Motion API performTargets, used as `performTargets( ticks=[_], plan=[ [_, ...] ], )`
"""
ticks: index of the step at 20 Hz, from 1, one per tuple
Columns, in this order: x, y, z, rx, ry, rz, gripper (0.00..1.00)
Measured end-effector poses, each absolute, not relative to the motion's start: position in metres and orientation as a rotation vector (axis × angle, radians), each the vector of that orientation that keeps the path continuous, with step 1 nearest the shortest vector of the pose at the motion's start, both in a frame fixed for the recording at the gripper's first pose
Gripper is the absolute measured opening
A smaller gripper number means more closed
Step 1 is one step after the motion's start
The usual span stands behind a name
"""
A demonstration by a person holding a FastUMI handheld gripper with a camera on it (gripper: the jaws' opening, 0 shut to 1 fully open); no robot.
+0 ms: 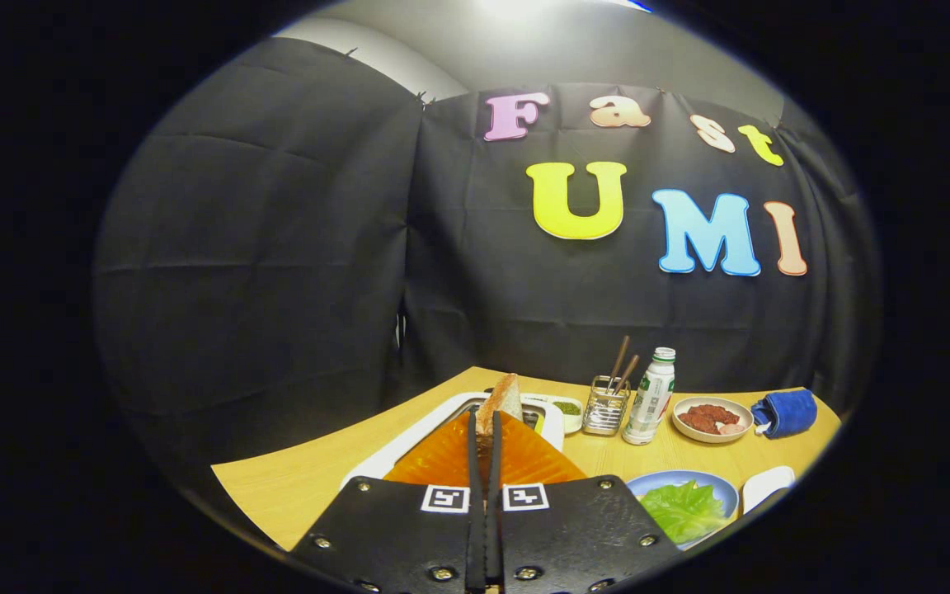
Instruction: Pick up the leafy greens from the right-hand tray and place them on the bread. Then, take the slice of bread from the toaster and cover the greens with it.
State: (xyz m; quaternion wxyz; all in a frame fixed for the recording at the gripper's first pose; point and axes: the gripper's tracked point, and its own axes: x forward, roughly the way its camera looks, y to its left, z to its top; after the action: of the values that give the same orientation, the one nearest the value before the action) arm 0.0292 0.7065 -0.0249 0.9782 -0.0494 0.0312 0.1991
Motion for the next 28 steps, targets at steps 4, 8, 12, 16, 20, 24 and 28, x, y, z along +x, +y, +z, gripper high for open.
performTargets(
  ticks=[4,8,12,16,20,24,28],
  plan=[
    [0.027,0.702,0.0,-0.081,0.034,0.412,0.01],
    [0.022,0.693,0.025,-0.064,0.005,0.422,0.01],
    [0.016,0.673,0.041,-0.043,-0.007,0.42,0.01],
    [0.007,0.641,0.052,-0.032,-0.039,0.397,0.01],
    [0.003,0.613,0.044,-0.048,-0.035,0.383,0.01],
    [0.008,0.578,0.032,-0.043,-0.009,0.341,0.01],
    [0.014,0.555,0.014,-0.022,0.031,0.318,0.01]
  ],
)
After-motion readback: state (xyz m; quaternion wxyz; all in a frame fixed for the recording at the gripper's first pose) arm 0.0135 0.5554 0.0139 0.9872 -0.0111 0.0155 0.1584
